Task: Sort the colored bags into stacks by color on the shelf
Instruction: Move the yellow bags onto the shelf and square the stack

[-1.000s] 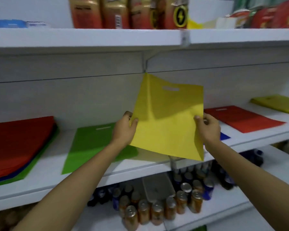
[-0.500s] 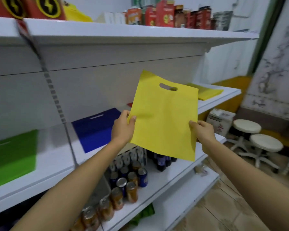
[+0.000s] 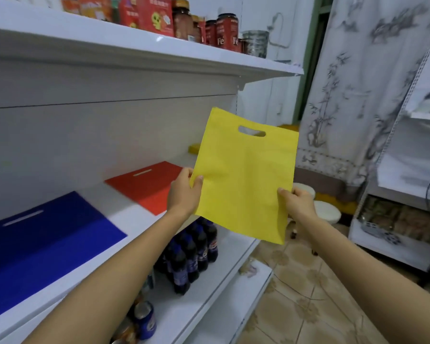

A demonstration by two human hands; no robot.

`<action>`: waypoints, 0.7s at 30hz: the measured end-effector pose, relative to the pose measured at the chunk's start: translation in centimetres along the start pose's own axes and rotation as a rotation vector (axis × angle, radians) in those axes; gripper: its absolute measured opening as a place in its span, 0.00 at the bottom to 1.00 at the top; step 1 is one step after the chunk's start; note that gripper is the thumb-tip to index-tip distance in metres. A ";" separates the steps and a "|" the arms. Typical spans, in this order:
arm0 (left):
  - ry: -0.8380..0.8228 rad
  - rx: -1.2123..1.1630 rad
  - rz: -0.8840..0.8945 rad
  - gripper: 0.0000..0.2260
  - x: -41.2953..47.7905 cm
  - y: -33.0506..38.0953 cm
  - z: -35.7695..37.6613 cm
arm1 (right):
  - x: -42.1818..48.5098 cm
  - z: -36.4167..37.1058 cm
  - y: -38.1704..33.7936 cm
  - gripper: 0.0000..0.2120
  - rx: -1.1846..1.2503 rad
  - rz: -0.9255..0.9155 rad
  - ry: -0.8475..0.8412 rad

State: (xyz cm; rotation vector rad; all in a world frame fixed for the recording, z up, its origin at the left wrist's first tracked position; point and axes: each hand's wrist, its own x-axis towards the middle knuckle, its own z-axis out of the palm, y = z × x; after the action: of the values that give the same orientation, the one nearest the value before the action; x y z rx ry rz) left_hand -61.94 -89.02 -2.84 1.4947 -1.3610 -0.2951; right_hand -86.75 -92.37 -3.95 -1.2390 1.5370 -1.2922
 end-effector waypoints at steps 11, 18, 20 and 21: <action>-0.056 0.034 -0.021 0.09 15.8 -3.3 8.5 | 16.7 4.4 -2.8 0.13 -0.124 -0.155 0.112; -0.112 0.057 -0.072 0.10 19.6 -6.3 10.3 | 23.9 6.6 -2.1 0.12 -0.152 -0.191 0.091; -0.103 0.055 -0.087 0.10 20.3 -6.9 10.7 | 26.1 7.2 -1.8 0.09 -0.130 -0.190 0.082; -0.096 0.051 -0.100 0.10 20.6 -7.1 11.0 | 27.3 7.4 -1.8 0.08 -0.124 -0.186 0.082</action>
State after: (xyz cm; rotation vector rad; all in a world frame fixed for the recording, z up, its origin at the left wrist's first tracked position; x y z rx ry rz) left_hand -59.38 -113.29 -4.06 1.6112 -1.3801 -0.4026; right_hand -85.81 -120.65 -2.78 -1.4524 1.6101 -1.3987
